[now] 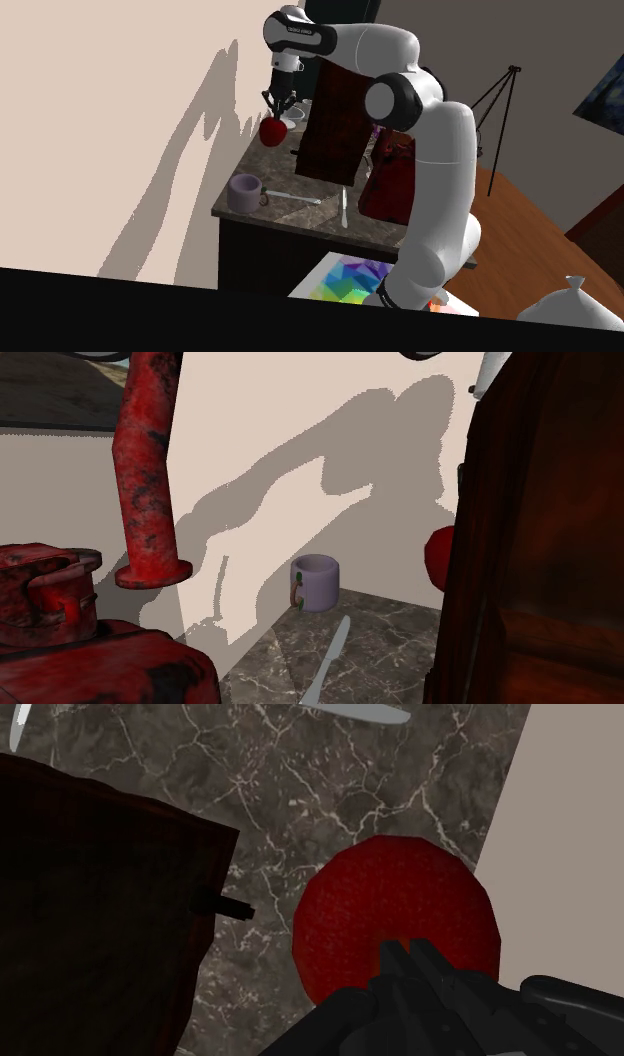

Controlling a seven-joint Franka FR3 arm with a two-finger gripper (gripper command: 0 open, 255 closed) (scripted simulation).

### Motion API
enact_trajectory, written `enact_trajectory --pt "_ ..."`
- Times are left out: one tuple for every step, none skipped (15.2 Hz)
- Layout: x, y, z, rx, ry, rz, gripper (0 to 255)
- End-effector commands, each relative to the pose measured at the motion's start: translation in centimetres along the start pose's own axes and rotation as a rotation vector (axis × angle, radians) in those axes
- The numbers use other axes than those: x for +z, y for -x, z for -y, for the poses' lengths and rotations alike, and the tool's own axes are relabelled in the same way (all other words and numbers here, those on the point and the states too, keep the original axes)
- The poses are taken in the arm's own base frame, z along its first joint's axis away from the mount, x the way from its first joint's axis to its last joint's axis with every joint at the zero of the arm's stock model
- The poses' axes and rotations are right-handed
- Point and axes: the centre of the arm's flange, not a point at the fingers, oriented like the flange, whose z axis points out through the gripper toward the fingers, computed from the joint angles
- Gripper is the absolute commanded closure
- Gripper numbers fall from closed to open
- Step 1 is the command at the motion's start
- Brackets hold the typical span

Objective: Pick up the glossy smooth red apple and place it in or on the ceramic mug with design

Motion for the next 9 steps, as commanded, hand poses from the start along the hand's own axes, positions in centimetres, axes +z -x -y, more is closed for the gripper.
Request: enact_trajectory --pt "-1.1 0.2 0.1 0.0 0.0 0.0 255" --pt "-1.6 0.3 0.1 0.0 0.0 0.0 255" --pt "-2.1 0.3 0.1 0.0 0.0 0.0 255" --pt "-2.7 0.4 0.1 0.0 0.0 0.0 255" --pt "-3.2 0.4 0.1 0.0 0.0 0.0 255" --pt "-3.7 0.5 0.1 0.0 0.0 0.0 255" --pt "-4.2 0.6 0.1 0.0 0.0 0.0 255" --pt "-4.7 0.6 0.1 0.0 0.0 0.0 255" --pt "-5.3 0.7 0.1 0.0 0.0 0.0 255"
